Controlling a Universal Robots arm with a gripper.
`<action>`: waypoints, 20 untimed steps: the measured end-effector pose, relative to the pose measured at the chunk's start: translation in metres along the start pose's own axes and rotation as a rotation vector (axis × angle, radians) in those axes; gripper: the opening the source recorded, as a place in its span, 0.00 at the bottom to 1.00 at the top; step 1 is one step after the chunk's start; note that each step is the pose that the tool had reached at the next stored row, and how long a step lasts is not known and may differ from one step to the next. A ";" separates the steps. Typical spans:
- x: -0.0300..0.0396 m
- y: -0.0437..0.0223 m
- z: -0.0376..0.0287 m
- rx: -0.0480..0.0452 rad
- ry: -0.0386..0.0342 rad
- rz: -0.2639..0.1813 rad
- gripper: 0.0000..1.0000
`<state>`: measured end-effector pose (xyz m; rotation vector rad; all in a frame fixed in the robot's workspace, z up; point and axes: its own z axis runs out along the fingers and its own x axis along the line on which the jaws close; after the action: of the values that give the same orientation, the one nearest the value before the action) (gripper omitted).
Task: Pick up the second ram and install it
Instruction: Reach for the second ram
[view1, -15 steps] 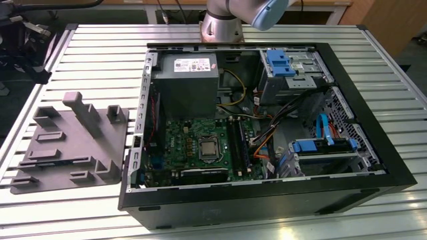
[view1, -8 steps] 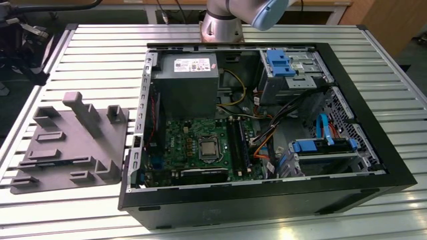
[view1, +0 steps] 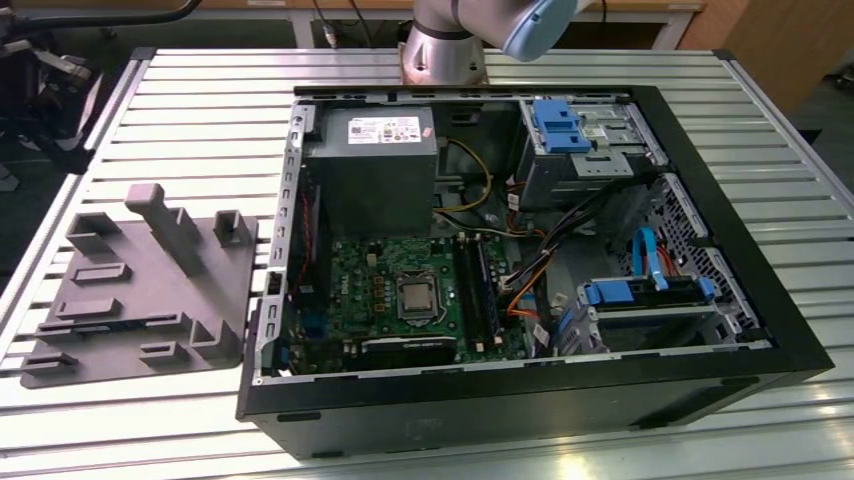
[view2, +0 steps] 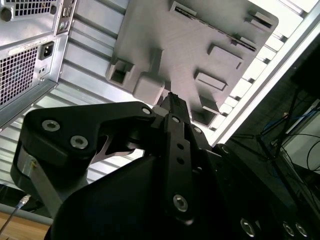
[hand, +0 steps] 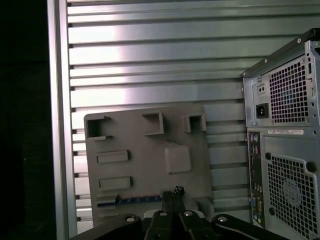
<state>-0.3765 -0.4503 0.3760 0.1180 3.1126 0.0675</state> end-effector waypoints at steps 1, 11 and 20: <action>0.0004 -0.0003 0.0001 0.0000 0.0000 0.000 0.11; 0.0045 -0.0029 0.0011 -0.0001 -0.0001 0.000 0.11; 0.0084 -0.0056 0.0028 -0.0001 0.0000 0.000 0.11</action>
<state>-0.3853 -0.4551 0.3728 0.1179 3.1126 0.0676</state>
